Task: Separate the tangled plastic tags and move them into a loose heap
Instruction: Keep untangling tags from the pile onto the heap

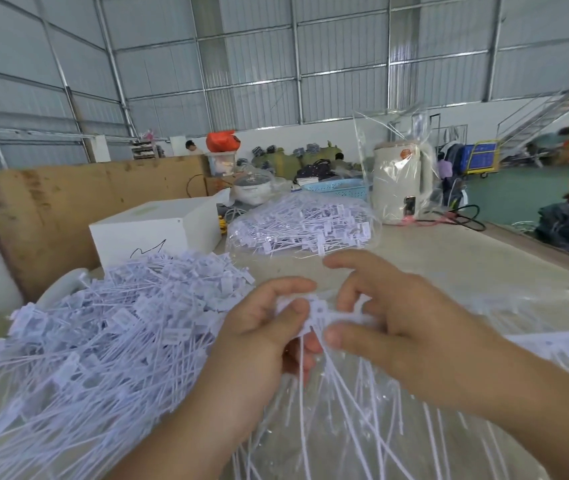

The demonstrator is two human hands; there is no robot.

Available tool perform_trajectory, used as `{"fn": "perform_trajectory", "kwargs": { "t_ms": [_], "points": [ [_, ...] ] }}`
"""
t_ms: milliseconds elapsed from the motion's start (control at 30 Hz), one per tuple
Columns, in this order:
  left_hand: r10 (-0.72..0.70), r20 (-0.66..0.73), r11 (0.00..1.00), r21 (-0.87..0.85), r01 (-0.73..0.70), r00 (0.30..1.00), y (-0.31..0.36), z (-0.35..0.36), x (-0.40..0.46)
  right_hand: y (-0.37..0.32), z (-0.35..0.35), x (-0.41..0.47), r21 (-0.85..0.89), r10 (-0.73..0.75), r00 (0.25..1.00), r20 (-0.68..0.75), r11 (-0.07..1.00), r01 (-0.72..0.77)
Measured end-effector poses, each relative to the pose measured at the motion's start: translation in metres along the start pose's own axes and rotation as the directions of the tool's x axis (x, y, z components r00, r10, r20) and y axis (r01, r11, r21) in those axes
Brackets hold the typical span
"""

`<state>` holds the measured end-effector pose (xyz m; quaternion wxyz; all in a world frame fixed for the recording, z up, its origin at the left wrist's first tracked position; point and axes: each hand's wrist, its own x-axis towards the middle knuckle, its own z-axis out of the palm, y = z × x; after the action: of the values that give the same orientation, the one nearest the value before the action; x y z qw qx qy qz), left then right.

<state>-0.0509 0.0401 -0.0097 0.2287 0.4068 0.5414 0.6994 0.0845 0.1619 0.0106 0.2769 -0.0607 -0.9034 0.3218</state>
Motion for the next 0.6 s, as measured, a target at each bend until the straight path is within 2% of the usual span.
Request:
{"fn": "perform_trajectory", "kwargs": {
  "t_ms": [67, 233, 367, 467, 533, 600],
  "points": [
    [0.051, 0.054, 0.994, 0.094, -0.055, 0.997, -0.001, 0.001, -0.002, 0.005, 0.011, 0.001, -0.075, -0.039, 0.999, 0.009, 0.996, 0.040],
    [0.014, 0.092, 0.995, 0.095, -0.023, 0.996, 0.001, -0.001, -0.004, 0.008, 0.021, 0.001, -0.089, -0.049, 0.997, -0.062, 0.995, 0.043],
    [0.057, 0.018, 0.989, 0.132, -0.059, 0.998, 0.001, -0.004, -0.001, 0.004, 0.018, 0.000, -0.128, -0.072, 0.994, -0.085, 0.990, 0.061],
    [0.068, -0.091, 0.994, 0.091, -0.059, 0.994, 0.004, -0.011, 0.003, 0.001, 0.003, 0.002, -0.294, 0.009, 1.000, -0.001, 0.956, -0.009],
    [0.061, -0.098, 0.996, 0.077, -0.054, 0.993, 0.005, -0.014, 0.003, 0.004, -0.002, 0.002, -0.273, 0.100, 0.991, 0.091, 0.959, -0.072],
    [0.077, -0.076, 0.991, 0.118, -0.067, 0.994, 0.004, -0.013, 0.003, 0.007, -0.001, 0.003, -0.235, 0.129, 0.982, 0.141, 0.968, -0.093]
  ]
}}
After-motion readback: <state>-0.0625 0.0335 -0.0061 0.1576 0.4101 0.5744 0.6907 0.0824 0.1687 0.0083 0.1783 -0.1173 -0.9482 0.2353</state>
